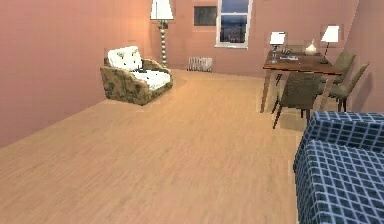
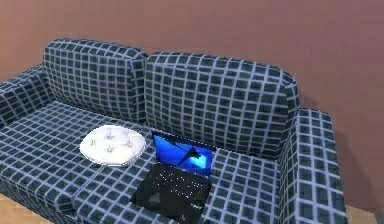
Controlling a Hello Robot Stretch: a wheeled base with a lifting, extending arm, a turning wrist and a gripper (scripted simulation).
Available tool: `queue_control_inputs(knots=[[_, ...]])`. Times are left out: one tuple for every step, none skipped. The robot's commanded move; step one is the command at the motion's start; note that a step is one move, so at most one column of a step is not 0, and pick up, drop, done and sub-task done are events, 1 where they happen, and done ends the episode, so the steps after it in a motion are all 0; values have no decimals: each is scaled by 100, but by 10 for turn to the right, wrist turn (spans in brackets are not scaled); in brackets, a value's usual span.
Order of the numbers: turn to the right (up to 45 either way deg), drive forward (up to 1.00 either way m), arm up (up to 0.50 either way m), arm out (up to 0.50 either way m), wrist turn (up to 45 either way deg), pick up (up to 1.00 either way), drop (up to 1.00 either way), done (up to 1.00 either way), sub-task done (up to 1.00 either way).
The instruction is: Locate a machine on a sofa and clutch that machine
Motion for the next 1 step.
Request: queue_control_inputs(knots=[[0,0,0,0,0,0,0,100,0]])
